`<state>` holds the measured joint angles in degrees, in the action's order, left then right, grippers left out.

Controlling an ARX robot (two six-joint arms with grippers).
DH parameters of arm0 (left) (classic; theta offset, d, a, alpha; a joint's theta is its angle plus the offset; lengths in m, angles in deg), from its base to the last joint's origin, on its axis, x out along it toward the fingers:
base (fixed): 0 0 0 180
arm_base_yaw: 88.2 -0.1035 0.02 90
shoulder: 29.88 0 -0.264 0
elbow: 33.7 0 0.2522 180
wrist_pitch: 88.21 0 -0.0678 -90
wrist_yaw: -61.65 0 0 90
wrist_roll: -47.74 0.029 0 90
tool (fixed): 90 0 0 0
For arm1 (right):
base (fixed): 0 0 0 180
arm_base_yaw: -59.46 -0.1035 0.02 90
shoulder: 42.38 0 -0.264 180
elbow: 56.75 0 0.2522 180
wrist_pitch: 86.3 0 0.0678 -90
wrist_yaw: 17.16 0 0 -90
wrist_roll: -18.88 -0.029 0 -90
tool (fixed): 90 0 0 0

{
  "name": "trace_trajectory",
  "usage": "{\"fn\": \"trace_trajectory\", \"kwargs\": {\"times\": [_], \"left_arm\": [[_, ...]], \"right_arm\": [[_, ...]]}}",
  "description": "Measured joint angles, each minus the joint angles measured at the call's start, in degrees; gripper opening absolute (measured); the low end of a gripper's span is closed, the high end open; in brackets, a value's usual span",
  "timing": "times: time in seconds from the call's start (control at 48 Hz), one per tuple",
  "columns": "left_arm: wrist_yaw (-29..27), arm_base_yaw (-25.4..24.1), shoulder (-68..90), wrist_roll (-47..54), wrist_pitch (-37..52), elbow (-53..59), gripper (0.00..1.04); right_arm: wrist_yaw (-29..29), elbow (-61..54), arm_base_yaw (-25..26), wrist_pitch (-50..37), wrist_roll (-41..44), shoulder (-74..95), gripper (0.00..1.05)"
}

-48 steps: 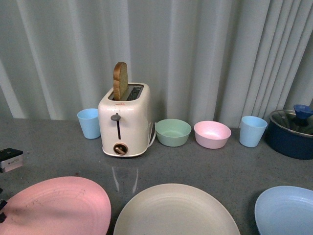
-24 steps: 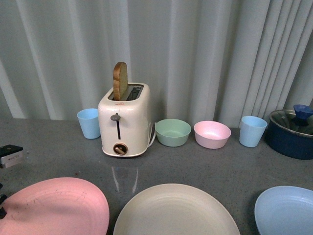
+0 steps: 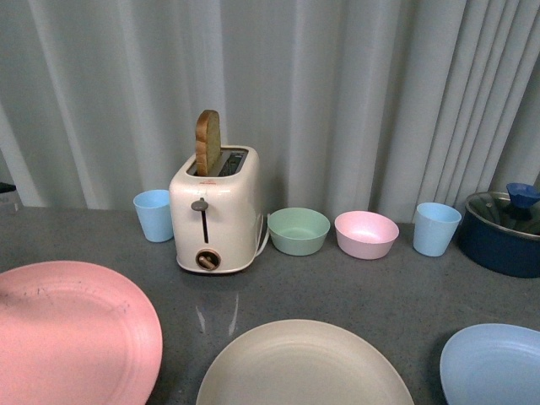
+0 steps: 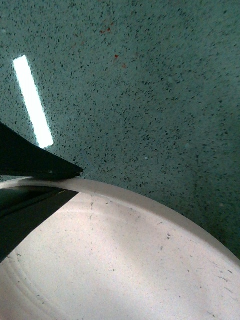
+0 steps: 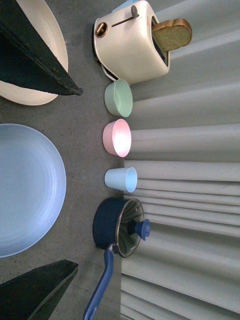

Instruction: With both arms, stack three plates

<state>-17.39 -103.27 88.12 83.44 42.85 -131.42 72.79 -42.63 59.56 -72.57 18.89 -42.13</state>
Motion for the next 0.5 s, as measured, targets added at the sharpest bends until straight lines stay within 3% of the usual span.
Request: {"fn": "trace_trajectory", "kwargs": {"times": [0.292, 0.5], "left_arm": [[5.11, 2.32, -3.56, -2.62, -6.34, -6.21, 0.03], [13.64, 5.64, -6.54, -9.18, -8.57, -7.15, 0.03]], "right_arm": [[-0.02, 0.00, 0.00, 0.00, 0.00, 0.00, 0.97], [-0.02, 0.00, 0.00, 0.00, -0.02, 0.00, 0.97]]}}
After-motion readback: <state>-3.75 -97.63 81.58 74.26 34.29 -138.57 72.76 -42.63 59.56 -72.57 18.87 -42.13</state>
